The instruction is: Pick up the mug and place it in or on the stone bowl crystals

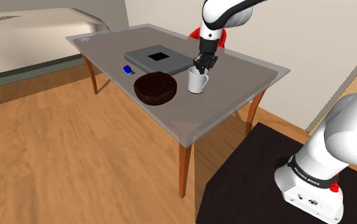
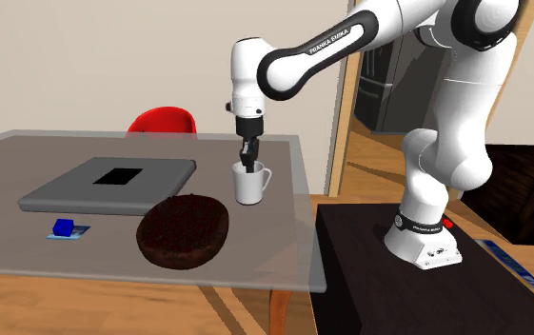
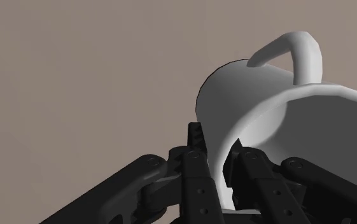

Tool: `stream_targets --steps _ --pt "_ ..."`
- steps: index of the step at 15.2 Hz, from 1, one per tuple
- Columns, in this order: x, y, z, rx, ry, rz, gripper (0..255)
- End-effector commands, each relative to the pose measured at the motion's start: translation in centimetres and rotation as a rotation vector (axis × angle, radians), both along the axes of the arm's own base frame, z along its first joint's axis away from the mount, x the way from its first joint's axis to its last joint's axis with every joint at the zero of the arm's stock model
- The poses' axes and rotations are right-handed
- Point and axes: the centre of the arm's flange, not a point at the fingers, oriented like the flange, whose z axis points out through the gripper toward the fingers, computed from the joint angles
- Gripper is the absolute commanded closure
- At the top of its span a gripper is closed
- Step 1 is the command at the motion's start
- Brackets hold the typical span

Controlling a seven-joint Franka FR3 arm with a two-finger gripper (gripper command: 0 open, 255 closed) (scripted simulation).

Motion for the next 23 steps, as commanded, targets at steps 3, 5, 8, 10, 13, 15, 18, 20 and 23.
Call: stream_targets --steps 3,5,8,10,13,15,18,20,23 --pt "0.0 -0.1 2.1 0.0 0.0 0.0 255" --pt "0.0 -0.1 3.2 0.0 0.0 0.0 255" --pt "0.0 -0.1 4.7 0.0 0.0 0.0 255" --pt "0.0 -0.1 5.8 0.0 0.0 0.0 255" --pt "0.0 -0.1 7.4 0.0 0.0 0.0 255" --pt "0.0 -0.1 8.4 0.0 0.0 0.0 255" --pt "0.0 -0.1 10.0 0.0 0.0 0.0 255" --pt "0.0 -0.1 11.1 0.0 0.0 0.0 255" --pt "0.0 -0.1 12.4 0.0 0.0 0.0 255"
